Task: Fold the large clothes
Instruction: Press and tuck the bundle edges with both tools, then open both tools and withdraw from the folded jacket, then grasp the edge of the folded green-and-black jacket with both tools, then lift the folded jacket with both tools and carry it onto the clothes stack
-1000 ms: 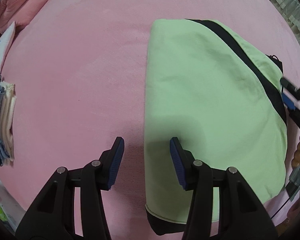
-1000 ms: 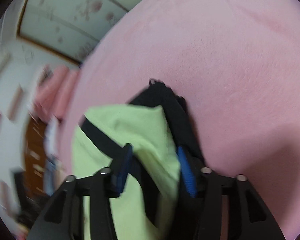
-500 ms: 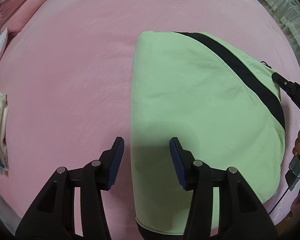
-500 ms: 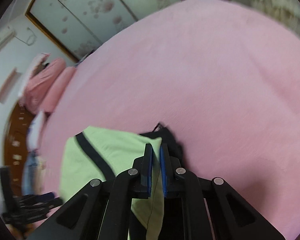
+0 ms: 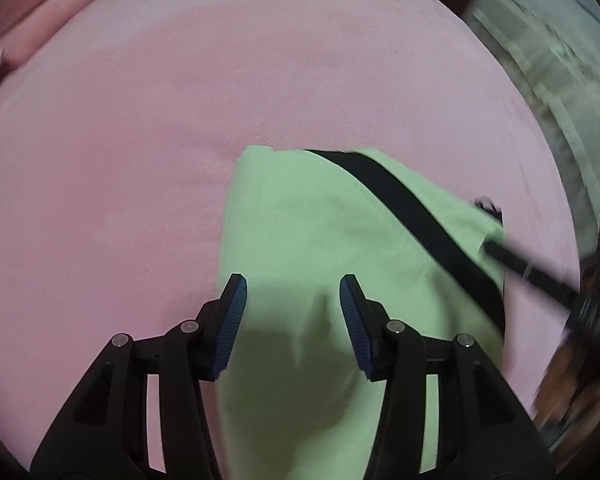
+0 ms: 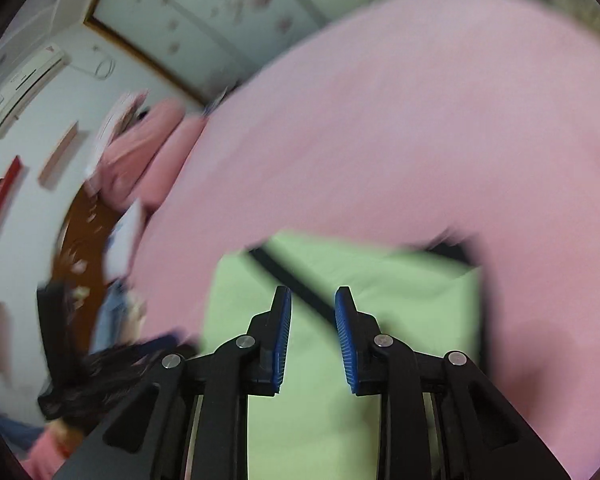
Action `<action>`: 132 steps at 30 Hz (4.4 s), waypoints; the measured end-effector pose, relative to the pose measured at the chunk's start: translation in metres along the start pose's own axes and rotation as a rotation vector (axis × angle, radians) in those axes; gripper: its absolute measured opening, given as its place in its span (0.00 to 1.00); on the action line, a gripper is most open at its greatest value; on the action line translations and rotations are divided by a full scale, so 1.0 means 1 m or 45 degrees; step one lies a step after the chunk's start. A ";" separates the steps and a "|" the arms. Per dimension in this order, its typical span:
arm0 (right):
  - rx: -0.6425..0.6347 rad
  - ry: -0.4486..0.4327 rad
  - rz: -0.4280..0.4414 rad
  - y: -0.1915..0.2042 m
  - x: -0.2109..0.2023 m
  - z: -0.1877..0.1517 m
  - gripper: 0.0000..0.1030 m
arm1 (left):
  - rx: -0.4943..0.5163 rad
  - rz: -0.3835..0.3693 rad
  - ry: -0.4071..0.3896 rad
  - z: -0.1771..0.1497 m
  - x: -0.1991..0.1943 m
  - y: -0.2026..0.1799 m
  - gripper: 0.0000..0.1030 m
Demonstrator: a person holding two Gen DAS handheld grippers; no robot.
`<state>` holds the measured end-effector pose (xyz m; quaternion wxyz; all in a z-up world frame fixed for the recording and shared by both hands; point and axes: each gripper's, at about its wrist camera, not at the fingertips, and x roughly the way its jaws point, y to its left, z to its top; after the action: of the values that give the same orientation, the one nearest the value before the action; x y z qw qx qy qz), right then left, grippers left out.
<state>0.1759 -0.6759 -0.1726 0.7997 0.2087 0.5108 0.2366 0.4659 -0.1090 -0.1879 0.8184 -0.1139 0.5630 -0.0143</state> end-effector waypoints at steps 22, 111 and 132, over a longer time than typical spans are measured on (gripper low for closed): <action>0.107 0.046 -0.112 -0.018 0.035 -0.105 0.00 | 0.129 0.032 0.027 -0.105 -0.021 -0.047 0.26; 0.489 0.513 0.391 -0.142 0.036 -0.042 0.24 | -0.314 -0.566 0.531 -0.016 0.102 0.082 0.54; 0.021 0.293 0.107 0.003 -0.168 -0.114 0.14 | -0.412 -0.737 0.262 -0.121 -0.101 0.092 0.19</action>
<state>0.0095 -0.7623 -0.0944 0.7235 0.2079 0.5919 0.2882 0.3069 -0.0244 -0.1551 0.6906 -0.3951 0.5820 -0.1677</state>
